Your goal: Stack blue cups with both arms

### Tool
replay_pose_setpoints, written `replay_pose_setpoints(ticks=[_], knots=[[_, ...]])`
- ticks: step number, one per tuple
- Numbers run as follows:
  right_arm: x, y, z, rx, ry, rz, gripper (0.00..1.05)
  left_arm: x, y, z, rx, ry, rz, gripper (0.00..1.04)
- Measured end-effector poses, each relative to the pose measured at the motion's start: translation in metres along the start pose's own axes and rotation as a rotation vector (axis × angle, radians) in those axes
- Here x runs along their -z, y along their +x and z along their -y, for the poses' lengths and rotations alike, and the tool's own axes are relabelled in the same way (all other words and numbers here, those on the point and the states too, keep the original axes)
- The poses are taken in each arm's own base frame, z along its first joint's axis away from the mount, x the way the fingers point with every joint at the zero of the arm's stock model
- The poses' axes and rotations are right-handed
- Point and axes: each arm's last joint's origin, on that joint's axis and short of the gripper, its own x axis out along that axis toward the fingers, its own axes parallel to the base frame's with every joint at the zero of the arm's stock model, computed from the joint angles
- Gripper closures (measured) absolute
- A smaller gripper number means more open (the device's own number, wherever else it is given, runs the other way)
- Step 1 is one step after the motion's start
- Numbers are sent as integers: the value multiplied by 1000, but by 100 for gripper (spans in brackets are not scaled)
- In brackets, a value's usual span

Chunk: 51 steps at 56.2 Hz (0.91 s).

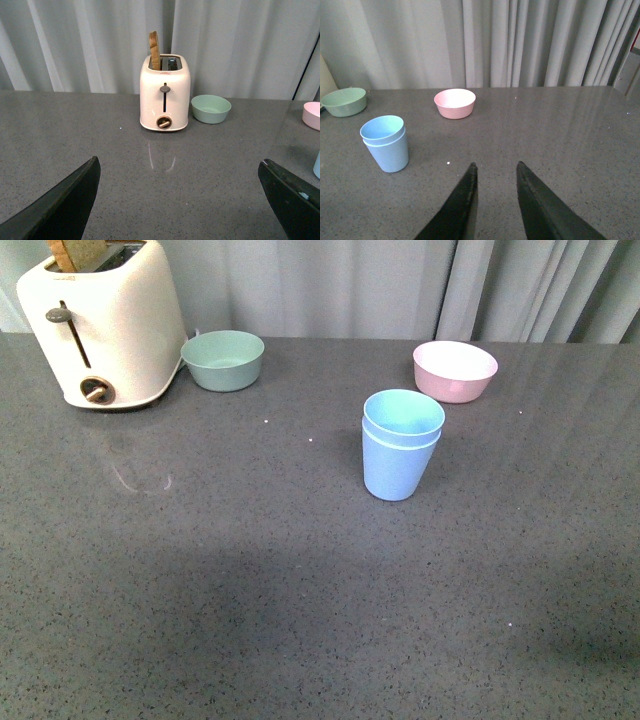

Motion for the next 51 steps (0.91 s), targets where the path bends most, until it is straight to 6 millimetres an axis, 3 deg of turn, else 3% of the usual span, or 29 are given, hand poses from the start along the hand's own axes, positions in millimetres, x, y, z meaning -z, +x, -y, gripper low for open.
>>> replay_pose_setpoints(ticks=[18, 51], knots=[[0, 0, 0, 0, 2, 0, 7, 0, 0, 0, 0, 0, 0, 9], [0, 0, 0, 0, 2, 0, 9, 0, 0, 0, 0, 0, 0, 9]])
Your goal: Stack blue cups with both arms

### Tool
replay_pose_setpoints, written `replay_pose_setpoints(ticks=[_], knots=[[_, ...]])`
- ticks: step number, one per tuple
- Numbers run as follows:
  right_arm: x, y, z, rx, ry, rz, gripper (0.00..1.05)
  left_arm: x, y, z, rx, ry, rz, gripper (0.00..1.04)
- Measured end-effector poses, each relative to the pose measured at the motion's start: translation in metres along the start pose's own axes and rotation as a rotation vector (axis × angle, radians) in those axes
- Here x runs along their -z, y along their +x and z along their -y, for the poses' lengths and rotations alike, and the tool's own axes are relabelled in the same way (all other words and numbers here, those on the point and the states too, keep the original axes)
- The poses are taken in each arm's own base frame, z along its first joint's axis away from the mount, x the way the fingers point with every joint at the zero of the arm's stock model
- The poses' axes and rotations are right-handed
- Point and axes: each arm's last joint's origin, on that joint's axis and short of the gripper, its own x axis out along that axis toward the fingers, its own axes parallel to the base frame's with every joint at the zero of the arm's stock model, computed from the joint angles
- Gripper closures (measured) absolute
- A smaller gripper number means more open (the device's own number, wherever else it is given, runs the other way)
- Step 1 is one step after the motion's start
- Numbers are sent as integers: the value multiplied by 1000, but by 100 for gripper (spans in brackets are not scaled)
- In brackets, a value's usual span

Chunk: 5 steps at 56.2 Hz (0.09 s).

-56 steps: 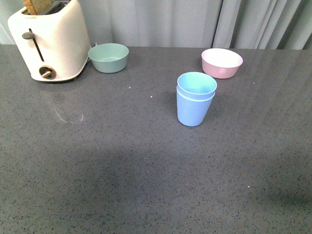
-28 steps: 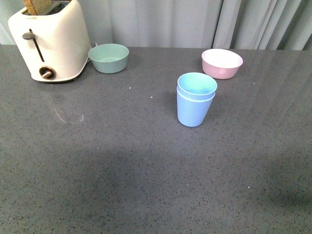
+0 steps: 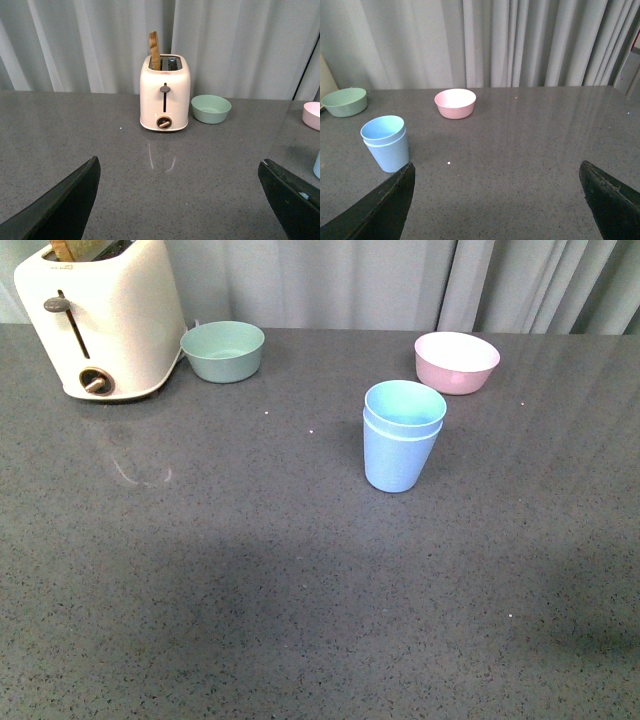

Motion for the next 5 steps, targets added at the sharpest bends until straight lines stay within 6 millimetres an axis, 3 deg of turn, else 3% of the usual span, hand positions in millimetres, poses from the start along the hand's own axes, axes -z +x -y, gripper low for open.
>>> replay_pose_setpoints(ticks=[5], knots=[[0, 0, 0, 0, 0, 0, 9, 0, 0, 0, 0, 0, 0, 9]])
